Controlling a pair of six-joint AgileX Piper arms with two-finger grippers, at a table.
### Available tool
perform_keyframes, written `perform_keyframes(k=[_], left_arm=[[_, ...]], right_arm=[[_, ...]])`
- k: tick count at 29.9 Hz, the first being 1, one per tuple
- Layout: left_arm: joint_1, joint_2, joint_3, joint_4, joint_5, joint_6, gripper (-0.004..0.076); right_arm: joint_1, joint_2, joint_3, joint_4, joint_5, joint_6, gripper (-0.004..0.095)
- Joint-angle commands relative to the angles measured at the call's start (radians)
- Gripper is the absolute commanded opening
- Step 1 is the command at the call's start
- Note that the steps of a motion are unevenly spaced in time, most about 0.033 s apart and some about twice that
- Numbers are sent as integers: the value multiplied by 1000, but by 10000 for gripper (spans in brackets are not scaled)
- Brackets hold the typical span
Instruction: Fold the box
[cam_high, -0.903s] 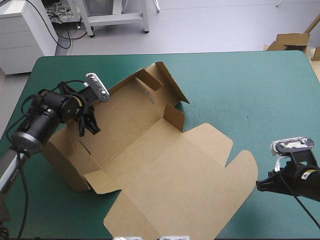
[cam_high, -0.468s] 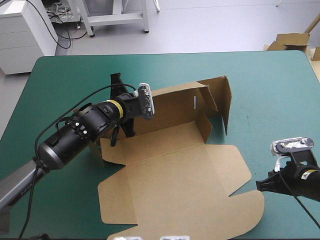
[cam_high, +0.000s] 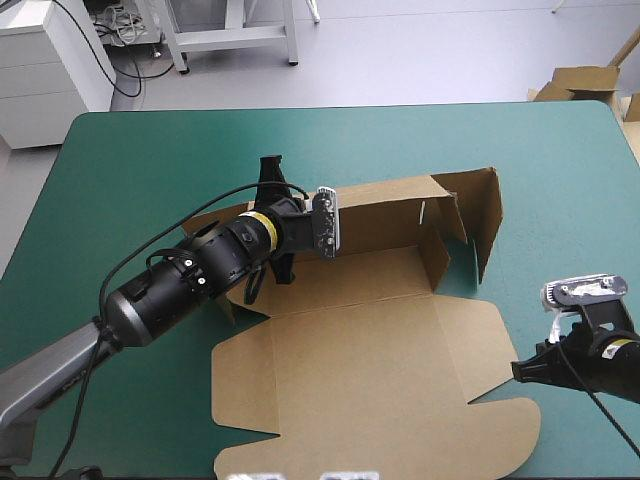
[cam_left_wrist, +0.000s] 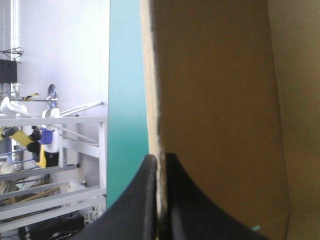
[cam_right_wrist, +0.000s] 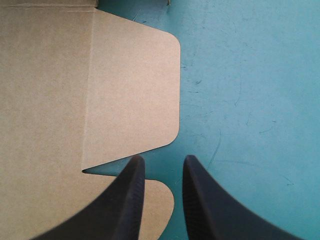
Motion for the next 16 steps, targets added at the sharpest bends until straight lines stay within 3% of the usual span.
perform_keyframes(k=[1,6,16], left_arm=[[-33,6,-34,177,-31,-112,-8],[-116,37,-11,477,3,-340,-8],[-216,40,195,852,10,-560,-8]], right_arm=[[-5,-1,-24,15,-33,-8,250],[-5,-1,-24,18,-38,-8,250],[-5,-1,-24,18,-54,-8,250]])
